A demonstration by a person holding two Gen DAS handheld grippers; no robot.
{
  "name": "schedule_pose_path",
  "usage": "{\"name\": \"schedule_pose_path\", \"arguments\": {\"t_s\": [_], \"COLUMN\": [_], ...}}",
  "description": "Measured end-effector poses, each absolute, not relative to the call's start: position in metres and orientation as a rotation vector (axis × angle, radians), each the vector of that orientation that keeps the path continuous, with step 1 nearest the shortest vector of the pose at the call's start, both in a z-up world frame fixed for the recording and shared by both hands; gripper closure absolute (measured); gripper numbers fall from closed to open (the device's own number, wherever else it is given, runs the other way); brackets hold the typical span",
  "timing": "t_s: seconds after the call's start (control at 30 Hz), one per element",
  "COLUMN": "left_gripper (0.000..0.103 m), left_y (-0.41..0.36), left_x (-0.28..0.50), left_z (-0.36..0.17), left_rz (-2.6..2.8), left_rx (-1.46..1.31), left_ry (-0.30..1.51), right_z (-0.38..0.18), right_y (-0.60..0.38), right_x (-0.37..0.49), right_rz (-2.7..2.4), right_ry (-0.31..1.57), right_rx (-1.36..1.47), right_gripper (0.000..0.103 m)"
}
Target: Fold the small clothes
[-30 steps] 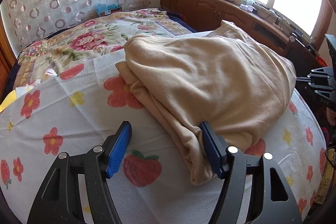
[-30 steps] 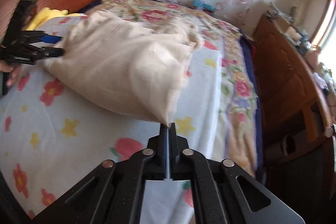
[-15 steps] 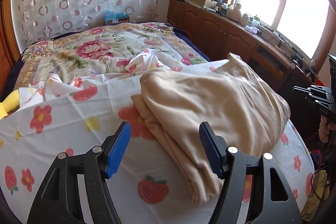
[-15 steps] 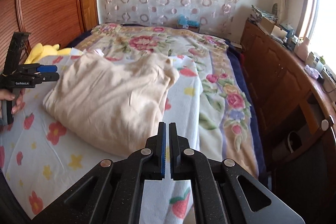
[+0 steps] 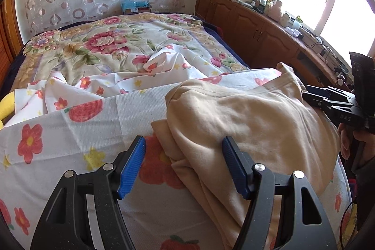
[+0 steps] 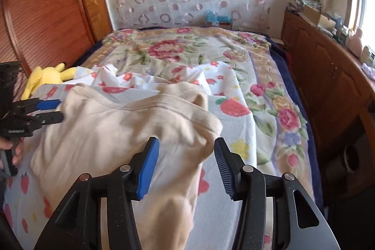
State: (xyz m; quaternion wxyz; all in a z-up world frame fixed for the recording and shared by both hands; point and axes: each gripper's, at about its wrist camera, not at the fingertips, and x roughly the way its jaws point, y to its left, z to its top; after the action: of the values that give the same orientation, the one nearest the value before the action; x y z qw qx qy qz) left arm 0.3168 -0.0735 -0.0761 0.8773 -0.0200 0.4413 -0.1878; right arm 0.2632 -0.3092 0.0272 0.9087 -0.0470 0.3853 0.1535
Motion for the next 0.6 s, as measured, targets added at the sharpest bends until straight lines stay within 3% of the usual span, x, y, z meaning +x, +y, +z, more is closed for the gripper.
{"name": "schedule_pose_path", "arguments": {"t_s": [0.23,0.43,0.47,0.57,0.6], "left_gripper": [0.035,0.057,0.063,0.085,0.088], "left_y": [-0.073,-0.075,-0.075,-0.077,-0.078], "left_x": [0.319,0.320,0.320,0.320,0.318], "left_z": [-0.082,-0.082,-0.082,-0.080,-0.078], "left_rz": [-0.443,-0.482,-0.485,-0.502,-0.504], "left_rx": [-0.099,-0.117,-0.120,-0.129,-0.123], "left_ry": [0.942,0.942,0.943,0.940,0.934], "right_z": [0.011,0.016,0.016,0.016,0.016], "right_y": [-0.316,-0.308,-0.307,-0.305,-0.304], "right_x": [0.288,0.296,0.297,0.300,0.301], "right_rz": [0.348,0.380,0.388,0.446,0.459], "right_ry": [0.877,0.874,0.877,0.895,0.898], "right_rx": [-0.023,-0.071,-0.081,-0.088,-0.097], "right_gripper": [0.051,0.051,0.054,0.074,0.083]}}
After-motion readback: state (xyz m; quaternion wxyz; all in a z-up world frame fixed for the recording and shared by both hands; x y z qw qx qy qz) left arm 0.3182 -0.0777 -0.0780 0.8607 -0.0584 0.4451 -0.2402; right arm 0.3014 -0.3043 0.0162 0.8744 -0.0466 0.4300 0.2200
